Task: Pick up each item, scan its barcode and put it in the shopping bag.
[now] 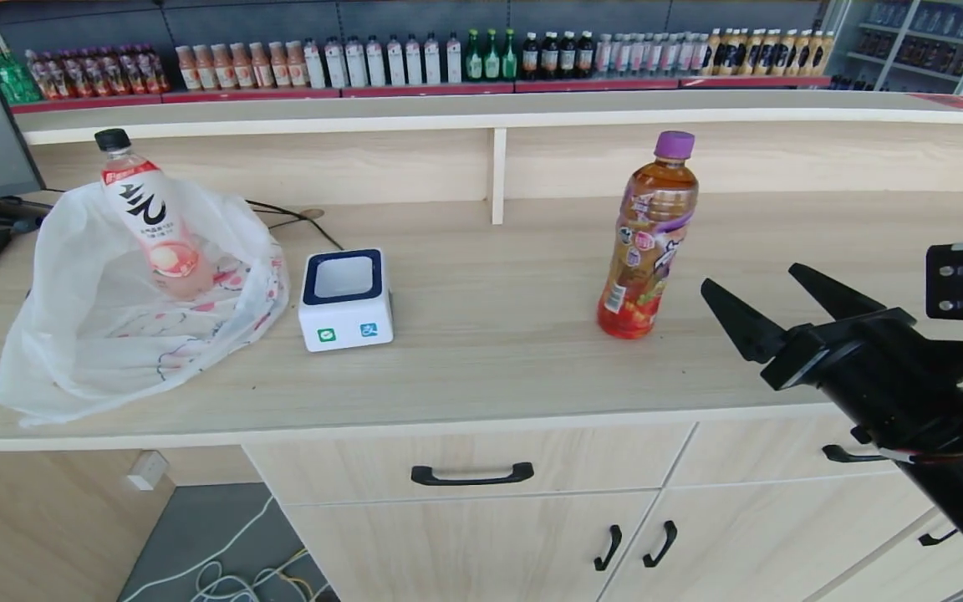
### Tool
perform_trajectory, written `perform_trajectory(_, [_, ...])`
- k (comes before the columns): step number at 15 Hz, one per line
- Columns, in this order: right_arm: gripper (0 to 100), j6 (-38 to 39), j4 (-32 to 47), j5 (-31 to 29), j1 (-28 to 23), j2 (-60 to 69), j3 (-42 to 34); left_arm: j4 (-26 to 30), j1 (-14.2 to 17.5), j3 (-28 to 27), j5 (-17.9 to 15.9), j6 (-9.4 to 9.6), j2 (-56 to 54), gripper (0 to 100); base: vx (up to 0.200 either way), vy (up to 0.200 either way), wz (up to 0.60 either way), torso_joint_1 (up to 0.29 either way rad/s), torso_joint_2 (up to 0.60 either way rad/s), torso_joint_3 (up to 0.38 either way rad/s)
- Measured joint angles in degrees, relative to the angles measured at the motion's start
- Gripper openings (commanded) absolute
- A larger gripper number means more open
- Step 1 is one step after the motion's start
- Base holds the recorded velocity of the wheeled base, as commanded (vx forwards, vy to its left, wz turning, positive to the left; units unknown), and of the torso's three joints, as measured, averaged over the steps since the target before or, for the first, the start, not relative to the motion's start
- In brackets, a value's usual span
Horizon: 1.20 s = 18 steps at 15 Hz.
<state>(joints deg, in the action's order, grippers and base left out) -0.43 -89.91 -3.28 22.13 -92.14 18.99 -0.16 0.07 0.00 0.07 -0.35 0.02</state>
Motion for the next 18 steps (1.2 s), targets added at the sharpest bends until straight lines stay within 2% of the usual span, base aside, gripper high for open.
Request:
perform_trajectory(12, [100,-4.4,0.0,1.5,0.0,-1.7,-1.0,0.0,0.0,0.0,0.0,0.43,0.0,100,0.000,0.000,0.00,0.000,0.00,0.000])
perform_trajectory(16, [100,-5.4,0.1,2.4,1.8,-3.9,3.0,0.0,0.0,0.0,0.0,0.45,0.0,100,0.000,0.000,0.00,0.000,0.00,0.000])
perform_trajectory(18, [100,-6.4,3.6,2.5,2.2,-4.7,5.4,0.0,0.0,0.0,0.0,0.45,0.0,100,0.000,0.000,0.00,0.000,0.00,0.000])
